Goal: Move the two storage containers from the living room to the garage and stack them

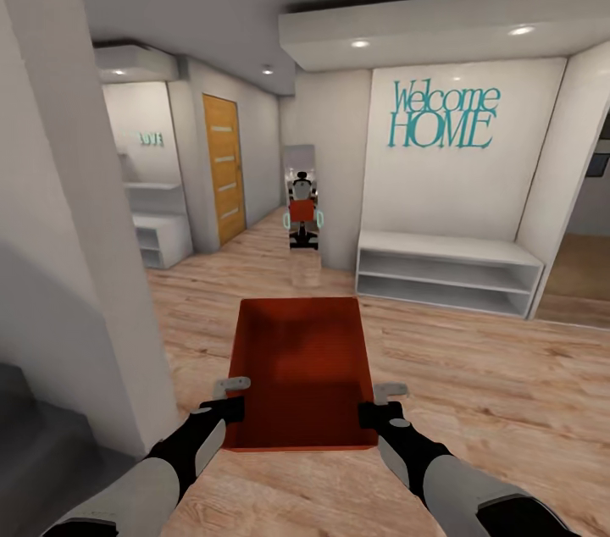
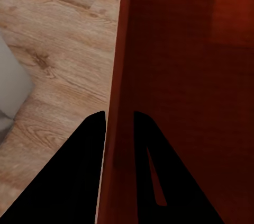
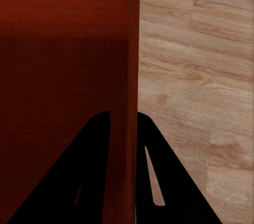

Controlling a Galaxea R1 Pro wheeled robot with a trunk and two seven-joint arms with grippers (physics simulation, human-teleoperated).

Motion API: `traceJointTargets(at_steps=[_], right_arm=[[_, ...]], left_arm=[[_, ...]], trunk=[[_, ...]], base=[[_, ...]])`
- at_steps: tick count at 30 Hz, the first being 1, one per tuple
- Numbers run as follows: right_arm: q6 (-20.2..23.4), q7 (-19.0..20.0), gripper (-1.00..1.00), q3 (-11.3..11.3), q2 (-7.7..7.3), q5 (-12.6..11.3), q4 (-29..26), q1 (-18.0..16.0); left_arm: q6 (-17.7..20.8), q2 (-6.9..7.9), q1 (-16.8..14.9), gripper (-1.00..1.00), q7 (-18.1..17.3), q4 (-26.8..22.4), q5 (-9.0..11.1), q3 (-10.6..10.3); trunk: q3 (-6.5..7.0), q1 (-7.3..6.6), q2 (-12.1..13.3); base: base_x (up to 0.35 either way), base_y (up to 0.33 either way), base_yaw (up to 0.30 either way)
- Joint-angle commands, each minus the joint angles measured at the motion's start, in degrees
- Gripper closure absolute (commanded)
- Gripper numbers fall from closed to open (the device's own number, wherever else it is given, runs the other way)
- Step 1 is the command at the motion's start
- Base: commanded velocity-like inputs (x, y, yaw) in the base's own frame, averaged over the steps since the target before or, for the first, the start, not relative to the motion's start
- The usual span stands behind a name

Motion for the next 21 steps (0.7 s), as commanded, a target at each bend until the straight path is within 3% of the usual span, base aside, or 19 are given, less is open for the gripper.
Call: traceJointTargets(at_steps=[1,21], right_arm=[[-0.29,-0.42,1.0,-0.51,-0.45,-0.81,0.21,-0.02],[-0.32,-0.42,1.0,-0.51,-0.52,-0.81,0.21,-0.02]], left_arm=[[-0.22,0.52,-0.05,1.0,0.95,-2.11,-0.88,1.23],[-0.2,0.52,-0.05,1.0,0.95,-2.11,-0.88,1.26]], trunk=[[-0.09,0.04,-0.07],[-0.09,0.04,-0.07]], base=[[0.323,0.0,0.0],[0.323,0.0,0.0]])
